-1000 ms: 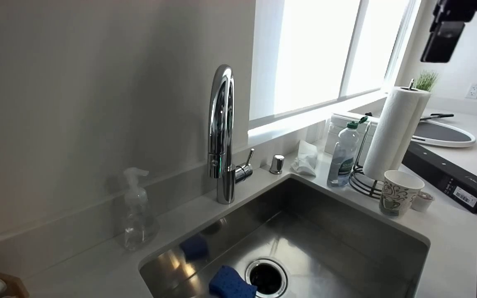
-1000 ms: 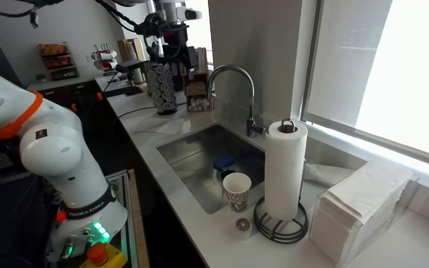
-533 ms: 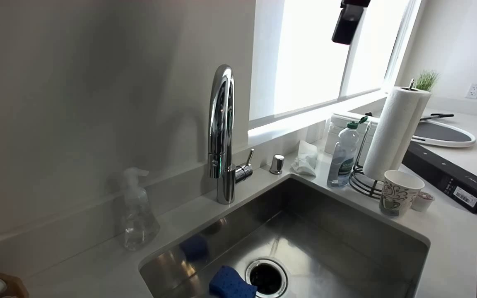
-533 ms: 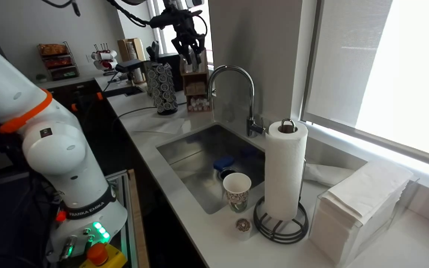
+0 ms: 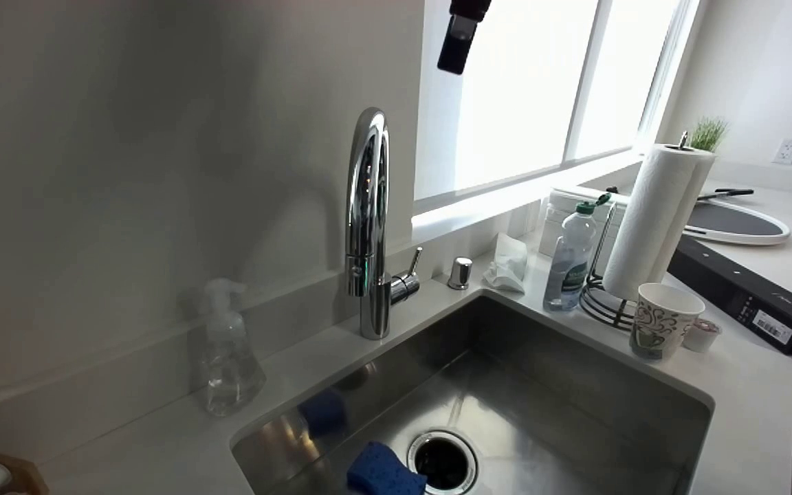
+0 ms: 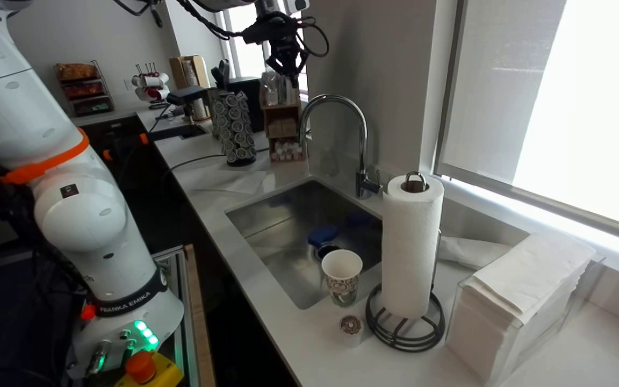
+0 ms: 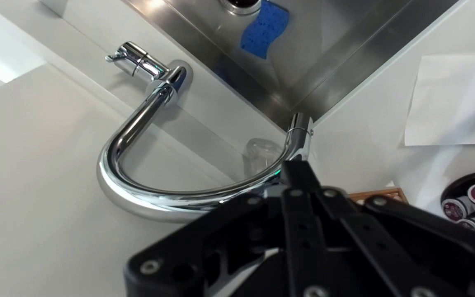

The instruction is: Move the faucet spout to the right

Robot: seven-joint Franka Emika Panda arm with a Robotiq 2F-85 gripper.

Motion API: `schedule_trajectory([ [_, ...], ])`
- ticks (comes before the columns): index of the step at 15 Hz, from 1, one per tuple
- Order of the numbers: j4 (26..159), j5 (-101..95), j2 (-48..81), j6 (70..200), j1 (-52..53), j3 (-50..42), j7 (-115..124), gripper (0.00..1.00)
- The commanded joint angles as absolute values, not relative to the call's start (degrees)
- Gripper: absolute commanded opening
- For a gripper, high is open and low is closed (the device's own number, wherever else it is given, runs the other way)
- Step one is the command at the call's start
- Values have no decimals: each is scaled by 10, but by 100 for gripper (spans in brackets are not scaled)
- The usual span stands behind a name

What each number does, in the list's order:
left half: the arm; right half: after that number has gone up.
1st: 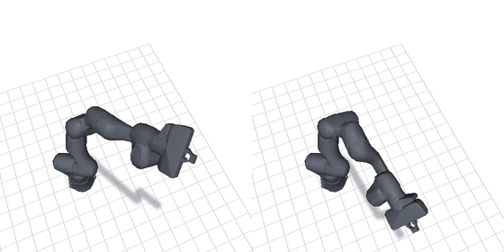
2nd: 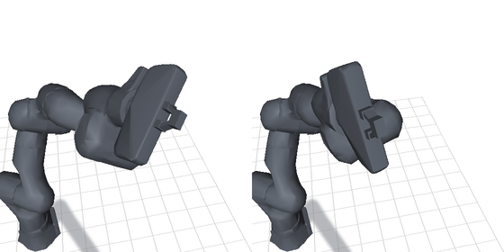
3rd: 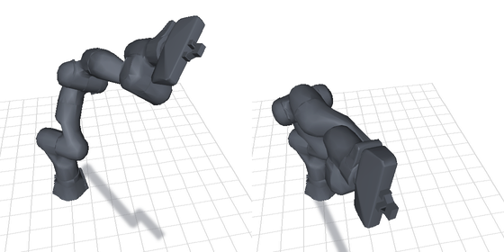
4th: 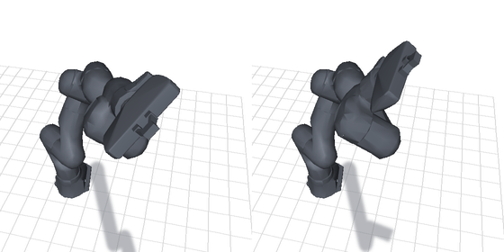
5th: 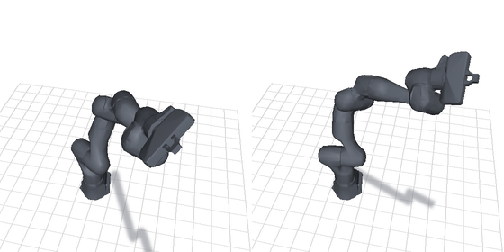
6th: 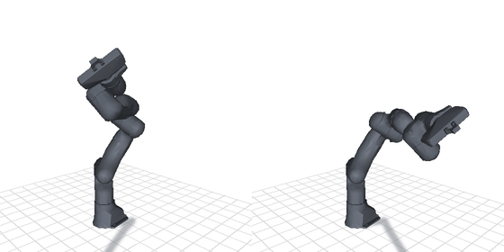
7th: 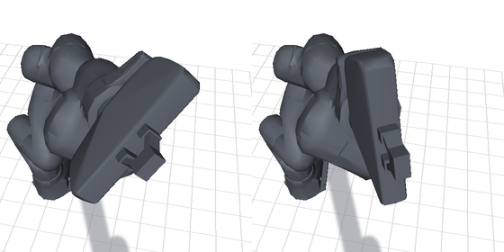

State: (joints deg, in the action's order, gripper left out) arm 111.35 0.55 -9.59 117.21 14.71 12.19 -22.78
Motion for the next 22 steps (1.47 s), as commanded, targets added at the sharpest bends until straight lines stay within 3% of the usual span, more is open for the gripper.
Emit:
schedule_trajectory([
  [1, 1109, 5, -89, 1172, 147, 122, -227, 1],
  [5, 1109, 5, -91, 1172, 147, 122, -227, 0],
  [14, 1107, 30, -9, 1338, 170, 147, -300, 0],
  [22, 1106, 19, 11, 1326, 160, 149, -313, 0],
])
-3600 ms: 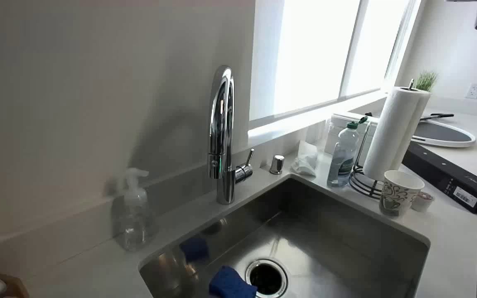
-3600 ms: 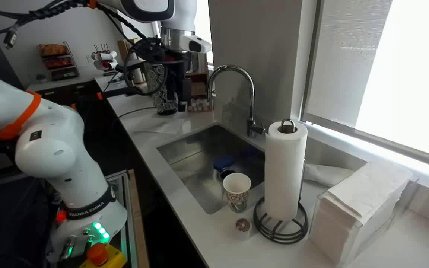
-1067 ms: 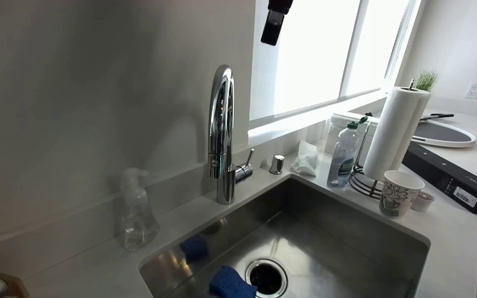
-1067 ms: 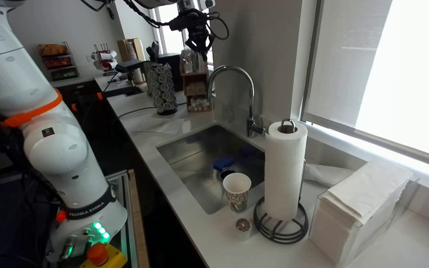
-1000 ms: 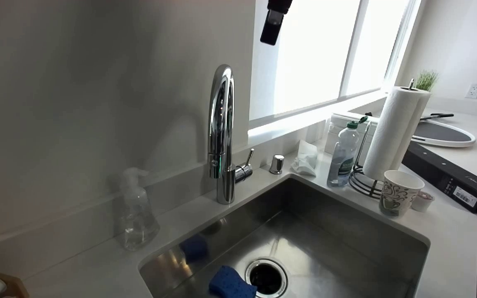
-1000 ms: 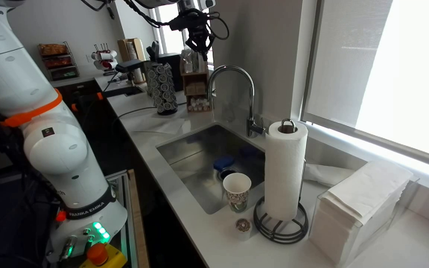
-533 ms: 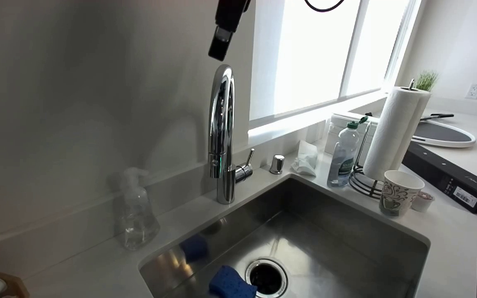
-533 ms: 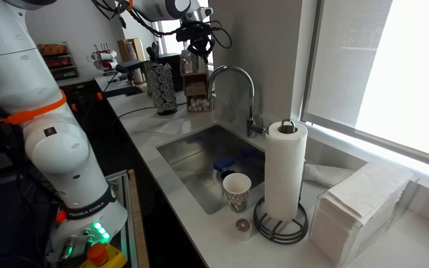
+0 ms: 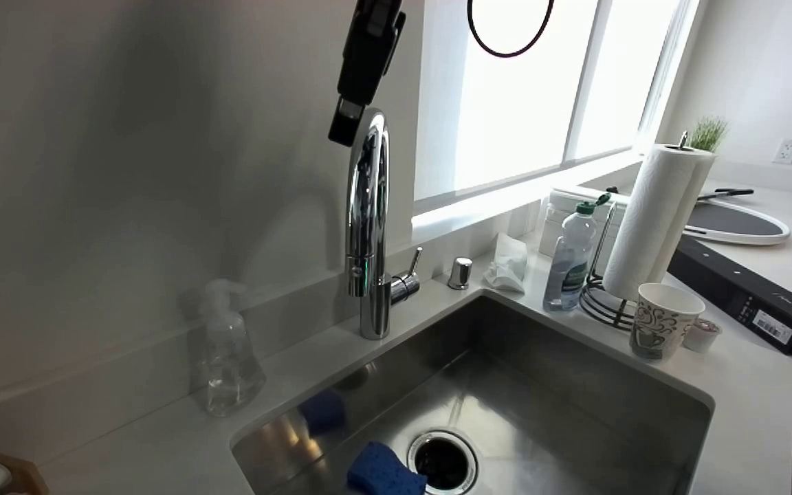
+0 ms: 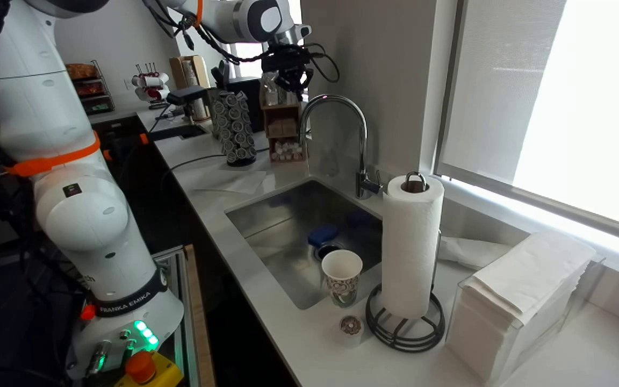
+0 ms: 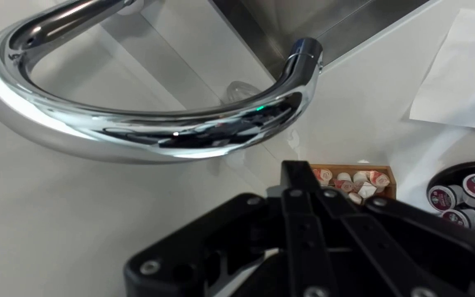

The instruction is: Move the faucet spout to the right

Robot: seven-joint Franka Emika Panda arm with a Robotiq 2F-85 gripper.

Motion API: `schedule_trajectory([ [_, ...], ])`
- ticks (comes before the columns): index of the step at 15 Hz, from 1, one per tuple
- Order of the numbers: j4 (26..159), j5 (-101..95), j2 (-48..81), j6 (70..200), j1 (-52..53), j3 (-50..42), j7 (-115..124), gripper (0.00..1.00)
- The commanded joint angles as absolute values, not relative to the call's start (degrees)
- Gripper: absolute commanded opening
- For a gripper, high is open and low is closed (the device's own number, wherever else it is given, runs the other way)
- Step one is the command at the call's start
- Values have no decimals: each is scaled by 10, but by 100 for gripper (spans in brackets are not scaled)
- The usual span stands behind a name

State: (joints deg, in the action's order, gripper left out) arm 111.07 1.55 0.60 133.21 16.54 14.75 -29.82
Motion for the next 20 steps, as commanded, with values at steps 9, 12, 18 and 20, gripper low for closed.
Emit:
schedule_trajectory([
  [9, 1111, 14, 17, 1341, 154, 149, -342, 0],
  [12, 1112, 17, 19, 1341, 153, 149, -360, 0],
  [18, 1117, 11, 20, 1344, 152, 149, -382, 0],
  [20, 1118, 10, 18, 1339, 151, 148, -385, 0],
])
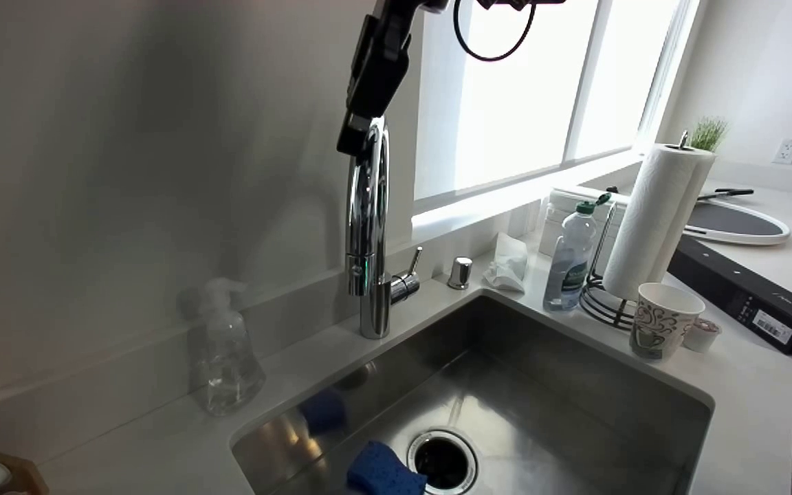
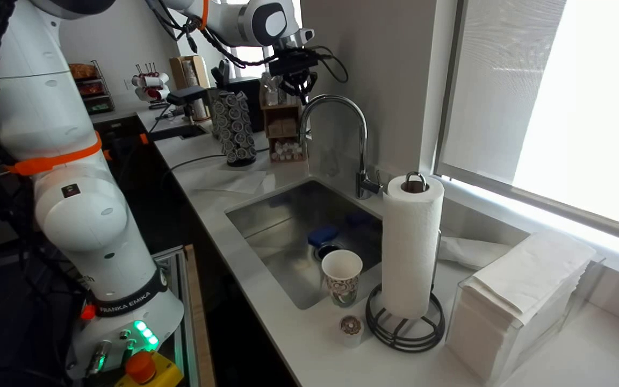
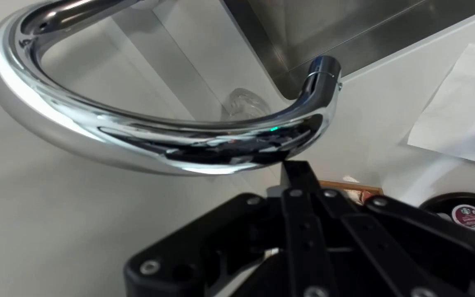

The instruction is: Move the faucet spout to the right

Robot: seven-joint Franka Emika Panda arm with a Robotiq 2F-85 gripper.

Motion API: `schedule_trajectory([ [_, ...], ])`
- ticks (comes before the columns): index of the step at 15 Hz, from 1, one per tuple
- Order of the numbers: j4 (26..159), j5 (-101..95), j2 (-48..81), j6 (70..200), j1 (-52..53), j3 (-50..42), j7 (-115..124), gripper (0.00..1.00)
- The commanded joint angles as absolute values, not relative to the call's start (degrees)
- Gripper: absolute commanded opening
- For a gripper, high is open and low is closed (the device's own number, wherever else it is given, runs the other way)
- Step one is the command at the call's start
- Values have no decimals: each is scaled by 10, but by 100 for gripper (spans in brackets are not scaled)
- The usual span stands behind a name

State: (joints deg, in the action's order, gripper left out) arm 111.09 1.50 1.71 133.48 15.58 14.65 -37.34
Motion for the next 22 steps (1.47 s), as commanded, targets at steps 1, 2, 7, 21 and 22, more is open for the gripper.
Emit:
schedule_trajectory([
  [1, 1119, 8, 18, 1339, 151, 148, -384, 0],
  [2, 1120, 9, 17, 1343, 150, 148, -385, 0],
  [7, 1128, 6, 23, 1391, 150, 148, -388, 0],
  [21, 1139, -90, -5, 1291, 136, 131, -316, 0],
  [22, 1141, -93, -11, 1283, 134, 129, -310, 0],
])
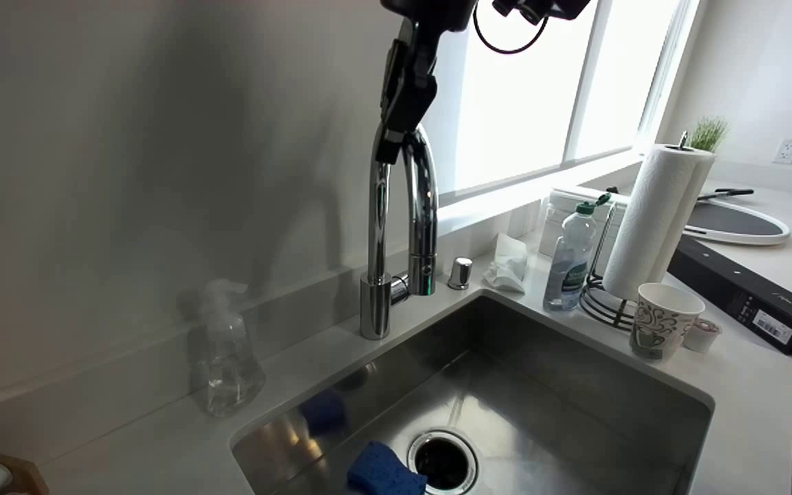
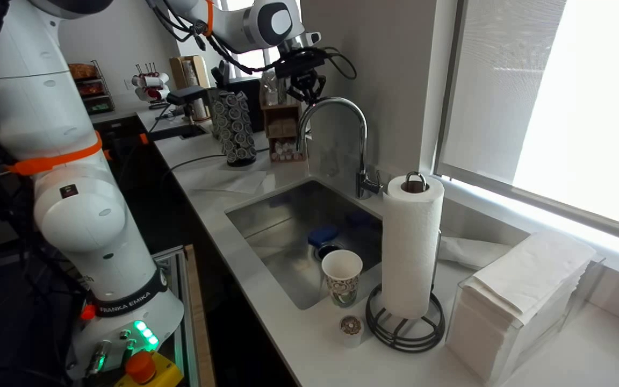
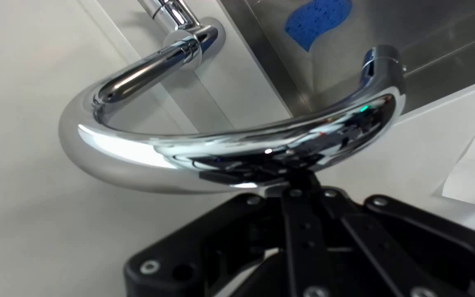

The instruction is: Move the faucet spout to the right

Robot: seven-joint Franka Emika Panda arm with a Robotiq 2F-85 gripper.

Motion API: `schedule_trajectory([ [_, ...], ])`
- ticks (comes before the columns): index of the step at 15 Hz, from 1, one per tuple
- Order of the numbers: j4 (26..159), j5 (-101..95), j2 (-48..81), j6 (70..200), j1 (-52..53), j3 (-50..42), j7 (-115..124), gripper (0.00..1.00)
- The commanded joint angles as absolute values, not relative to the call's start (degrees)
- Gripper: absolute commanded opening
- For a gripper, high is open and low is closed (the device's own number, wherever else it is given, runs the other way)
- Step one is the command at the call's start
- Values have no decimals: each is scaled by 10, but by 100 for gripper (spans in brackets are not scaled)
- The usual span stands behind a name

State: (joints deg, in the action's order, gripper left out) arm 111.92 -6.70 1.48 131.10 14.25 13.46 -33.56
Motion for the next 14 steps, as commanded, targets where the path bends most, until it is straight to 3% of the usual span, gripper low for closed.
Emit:
schedule_trajectory([
  [1, 1144, -95, -16, 1275, 132, 128, -306, 0],
  [14, 1192, -118, -60, 1294, 96, 89, -223, 0],
])
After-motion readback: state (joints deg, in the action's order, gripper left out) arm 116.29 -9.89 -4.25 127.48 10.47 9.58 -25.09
